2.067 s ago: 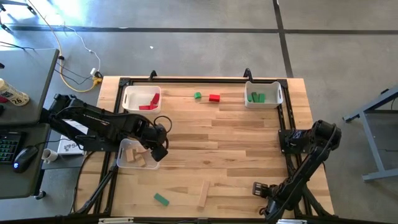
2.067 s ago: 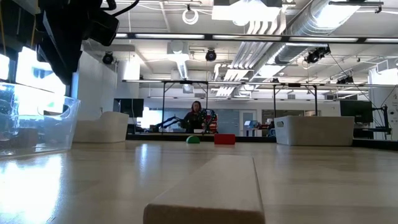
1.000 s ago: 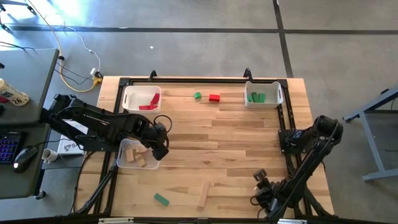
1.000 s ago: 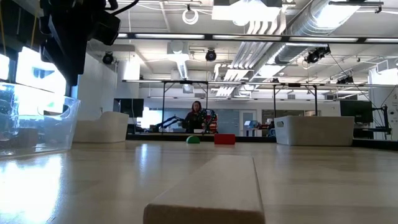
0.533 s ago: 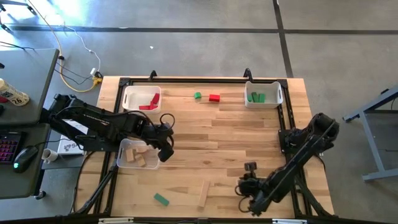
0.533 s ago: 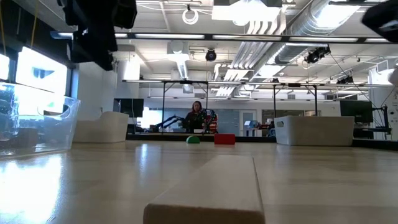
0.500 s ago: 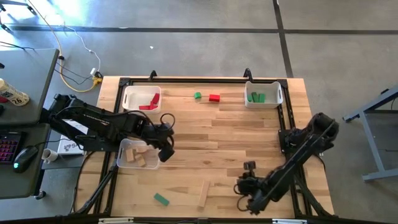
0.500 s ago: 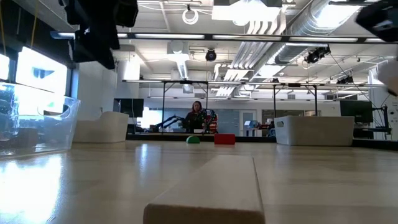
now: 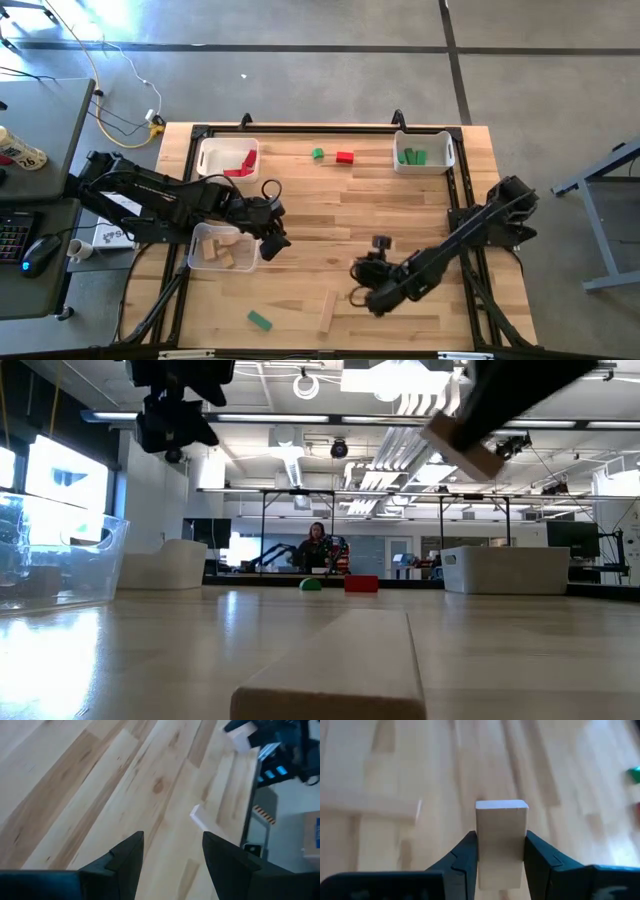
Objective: Sort & place blocks by color
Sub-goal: Put the cream rectangle into the transparent bin
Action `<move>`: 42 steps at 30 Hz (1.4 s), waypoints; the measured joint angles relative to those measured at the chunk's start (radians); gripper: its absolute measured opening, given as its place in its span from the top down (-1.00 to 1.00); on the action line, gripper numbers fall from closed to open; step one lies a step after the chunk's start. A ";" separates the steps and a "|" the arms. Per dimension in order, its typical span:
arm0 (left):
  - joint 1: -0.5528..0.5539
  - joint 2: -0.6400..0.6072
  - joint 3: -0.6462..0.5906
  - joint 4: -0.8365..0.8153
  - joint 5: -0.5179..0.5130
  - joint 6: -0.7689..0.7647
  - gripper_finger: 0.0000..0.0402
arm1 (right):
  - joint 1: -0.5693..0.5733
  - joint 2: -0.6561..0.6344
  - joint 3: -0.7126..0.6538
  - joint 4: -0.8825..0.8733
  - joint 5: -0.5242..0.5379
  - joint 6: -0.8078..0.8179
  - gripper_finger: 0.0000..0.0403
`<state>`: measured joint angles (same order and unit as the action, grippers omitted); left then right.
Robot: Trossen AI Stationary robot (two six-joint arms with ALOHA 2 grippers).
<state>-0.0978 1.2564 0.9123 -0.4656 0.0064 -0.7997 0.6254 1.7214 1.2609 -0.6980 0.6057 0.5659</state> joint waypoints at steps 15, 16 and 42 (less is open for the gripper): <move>0.000 0.000 0.000 0.106 0.001 0.179 0.06 | -0.163 -0.001 0.056 0.199 0.040 -0.103 0.52; 0.000 0.000 0.000 0.110 0.003 0.187 0.06 | -0.166 -0.001 0.056 0.214 0.040 -0.104 0.52; 0.009 0.000 0.000 0.195 0.029 0.564 0.06 | -0.234 -0.001 0.056 0.364 0.130 -0.113 0.50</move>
<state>-0.0890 1.2564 0.9123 -0.2709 0.0353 -0.2354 0.3916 1.7206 1.3167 -0.3345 0.7357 0.4533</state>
